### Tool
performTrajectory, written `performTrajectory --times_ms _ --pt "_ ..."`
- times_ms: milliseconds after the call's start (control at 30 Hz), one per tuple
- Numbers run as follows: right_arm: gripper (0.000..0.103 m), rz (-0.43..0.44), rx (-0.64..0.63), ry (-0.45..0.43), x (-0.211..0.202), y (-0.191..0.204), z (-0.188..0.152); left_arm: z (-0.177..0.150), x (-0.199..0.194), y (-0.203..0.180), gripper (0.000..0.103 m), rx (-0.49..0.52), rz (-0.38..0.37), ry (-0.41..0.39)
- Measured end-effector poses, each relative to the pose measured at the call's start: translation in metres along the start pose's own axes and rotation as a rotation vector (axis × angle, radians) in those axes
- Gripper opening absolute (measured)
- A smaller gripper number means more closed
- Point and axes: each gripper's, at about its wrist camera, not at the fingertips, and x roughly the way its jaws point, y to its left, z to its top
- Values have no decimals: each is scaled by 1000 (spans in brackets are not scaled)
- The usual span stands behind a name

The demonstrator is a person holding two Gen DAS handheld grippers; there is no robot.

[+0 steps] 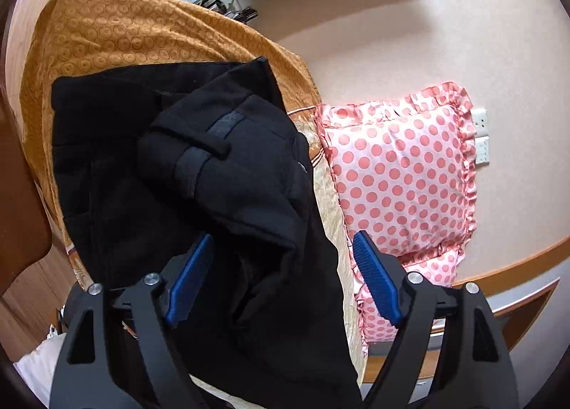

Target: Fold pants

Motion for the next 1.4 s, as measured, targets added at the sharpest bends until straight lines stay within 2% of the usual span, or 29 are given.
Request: performTrajectory --times_ms 100,133,167,200,233,333,433,533,600,667,733,800,833,867,967,1033,1067,1167,1233,1367,1400 --pt "3 2 2 0 -1 -1 0 14 10 11 78 -106 -11 -1" --pt "3 3 1 -2 -1 -1 -1 19 12 15 68 -134 -21 -15" --pt "3 3 -1 -3 -2 -1 -1 24 12 15 48 -133 -6 -32" --pt "3 4 -3 -2 -1 -1 -1 28 10 13 39 -110 34 -54" --pt "3 6 -3 -1 -1 0 -2 29 5 5 22 -41 78 -85" --pt "3 4 -4 -2 0 0 -1 23 -19 -26 3 187 172 -184" --pt "3 5 1 -8 0 -1 0 9 -43 -38 3 317 248 -249" --pt "3 4 5 -6 1 -2 -1 2 -49 -25 3 376 391 -283" --pt "3 5 8 1 3 -3 -1 -1 -41 -3 3 368 477 -257" --pt "3 2 7 2 3 -4 -1 -3 -31 16 5 358 525 -224" --pt "3 4 13 1 3 -4 0 -9 -30 21 7 395 548 -251" --pt "3 8 18 4 2 -6 -1 -15 -33 14 14 432 572 -278" --pt "3 9 22 6 2 -7 -1 -19 -39 10 25 445 577 -306" --pt "3 13 28 10 2 -9 -1 -23 -43 3 40 462 584 -337" --pt "3 18 44 20 3 -12 -2 -48 -63 -34 66 588 597 -525" --pt "3 27 56 29 6 -15 -2 -67 -68 -58 76 689 551 -567" --pt "3 32 62 32 7 -16 -2 -75 -63 -69 82 729 516 -545" --pt "3 73 93 31 6 -23 2 -92 -38 -85 82 773 393 -377" --pt "3 108 116 -5 -3 -30 8 -105 -15 -89 82 783 330 -269" --pt "3 125 134 -112 -34 -49 15 -131 31 -89 82 849 324 -136" --pt "3 115 136 -113 -36 -53 15 -134 38 -87 82 855 327 -111"
